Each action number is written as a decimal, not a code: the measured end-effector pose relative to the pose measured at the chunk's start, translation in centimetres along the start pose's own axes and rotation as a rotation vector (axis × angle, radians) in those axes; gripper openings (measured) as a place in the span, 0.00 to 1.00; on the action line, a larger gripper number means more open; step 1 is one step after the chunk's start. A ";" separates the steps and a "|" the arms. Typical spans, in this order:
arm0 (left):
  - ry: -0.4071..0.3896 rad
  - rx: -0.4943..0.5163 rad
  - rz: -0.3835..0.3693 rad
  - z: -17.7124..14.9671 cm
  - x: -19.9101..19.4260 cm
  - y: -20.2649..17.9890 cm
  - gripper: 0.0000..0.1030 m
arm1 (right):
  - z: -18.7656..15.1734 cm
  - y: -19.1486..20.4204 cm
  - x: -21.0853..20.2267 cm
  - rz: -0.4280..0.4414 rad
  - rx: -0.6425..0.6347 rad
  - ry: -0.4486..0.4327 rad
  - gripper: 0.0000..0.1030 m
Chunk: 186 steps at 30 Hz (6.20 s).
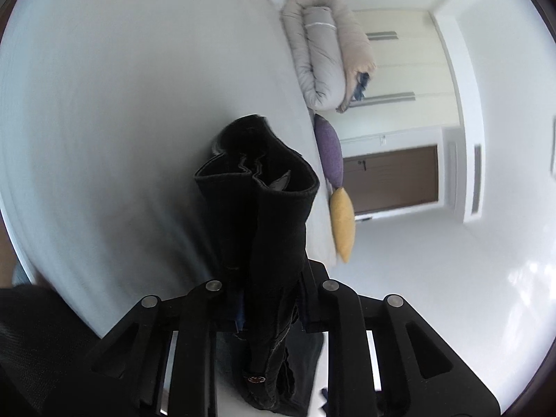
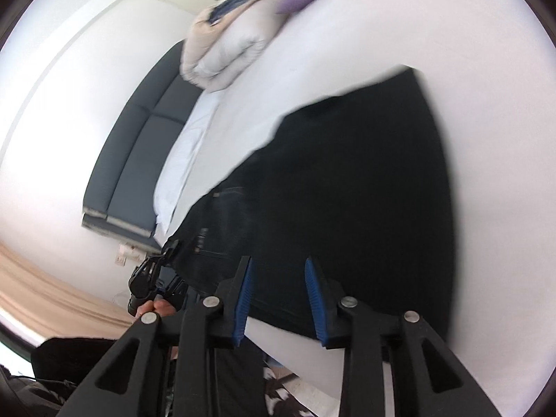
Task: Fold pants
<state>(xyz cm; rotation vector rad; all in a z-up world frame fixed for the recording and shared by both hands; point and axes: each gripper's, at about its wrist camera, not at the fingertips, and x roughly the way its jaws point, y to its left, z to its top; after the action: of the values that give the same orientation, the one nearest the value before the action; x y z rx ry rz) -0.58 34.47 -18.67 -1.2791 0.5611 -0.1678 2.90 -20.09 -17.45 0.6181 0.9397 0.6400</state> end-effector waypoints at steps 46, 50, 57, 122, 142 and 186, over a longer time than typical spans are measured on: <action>0.428 1.533 0.259 -35.9 17.5 -24.2 0.17 | 4.8 -7.0 1.9 0.055 0.190 0.036 0.68; 0.405 1.680 0.297 -38.5 17.9 -23.4 0.17 | 4.4 -6.7 0.2 -0.034 0.156 0.047 0.66; 0.366 1.809 0.323 -41.4 17.6 -21.2 0.17 | 5.2 -6.1 1.0 -0.061 0.151 0.070 0.66; 0.483 1.236 0.263 -25.1 19.6 -15.9 0.18 | -1.9 -8.2 -3.5 -0.145 0.109 -0.132 0.00; 0.304 1.007 0.099 -21.2 11.0 -17.3 0.92 | -3.9 -5.7 -10.1 -0.166 0.045 -0.295 0.79; 0.519 1.167 0.339 -25.6 21.2 -22.5 0.21 | 0.1 -3.5 -4.9 -0.344 -0.041 -0.249 0.18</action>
<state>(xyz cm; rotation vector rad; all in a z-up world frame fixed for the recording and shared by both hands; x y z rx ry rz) 9.36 -3.07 -8.52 0.0174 0.9169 -0.4650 1.60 -25.98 -17.36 0.4720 0.7729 0.2667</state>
